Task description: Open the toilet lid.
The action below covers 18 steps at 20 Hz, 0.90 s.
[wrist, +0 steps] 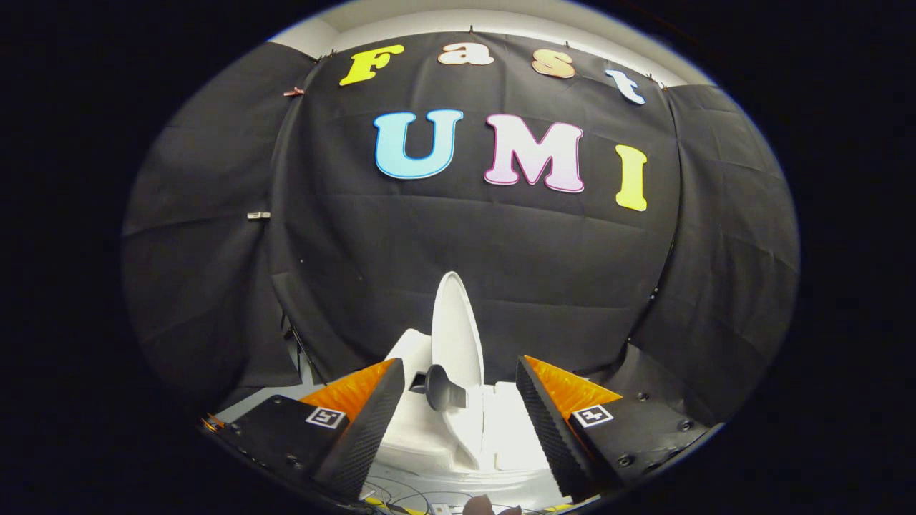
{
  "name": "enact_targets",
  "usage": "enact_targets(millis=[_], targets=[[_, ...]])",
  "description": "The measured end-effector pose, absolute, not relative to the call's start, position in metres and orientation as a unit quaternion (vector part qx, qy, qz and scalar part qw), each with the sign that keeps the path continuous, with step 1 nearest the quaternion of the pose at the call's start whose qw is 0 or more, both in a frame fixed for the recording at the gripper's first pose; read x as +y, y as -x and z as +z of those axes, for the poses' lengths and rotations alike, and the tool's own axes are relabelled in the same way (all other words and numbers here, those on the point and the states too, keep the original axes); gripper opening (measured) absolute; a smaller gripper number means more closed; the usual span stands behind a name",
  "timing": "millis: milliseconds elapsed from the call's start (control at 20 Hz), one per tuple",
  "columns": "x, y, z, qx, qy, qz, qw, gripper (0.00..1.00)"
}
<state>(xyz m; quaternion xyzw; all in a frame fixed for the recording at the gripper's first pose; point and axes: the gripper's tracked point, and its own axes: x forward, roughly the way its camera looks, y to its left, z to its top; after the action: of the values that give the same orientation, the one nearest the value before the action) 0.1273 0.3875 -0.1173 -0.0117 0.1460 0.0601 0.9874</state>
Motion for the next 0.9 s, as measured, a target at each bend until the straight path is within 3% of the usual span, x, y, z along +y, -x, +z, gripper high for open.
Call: enact_targets(millis=[900], targets=[[0.248, -0.081, -0.009, 0.080, -0.049, 0.063, 0.994, 0.99]])
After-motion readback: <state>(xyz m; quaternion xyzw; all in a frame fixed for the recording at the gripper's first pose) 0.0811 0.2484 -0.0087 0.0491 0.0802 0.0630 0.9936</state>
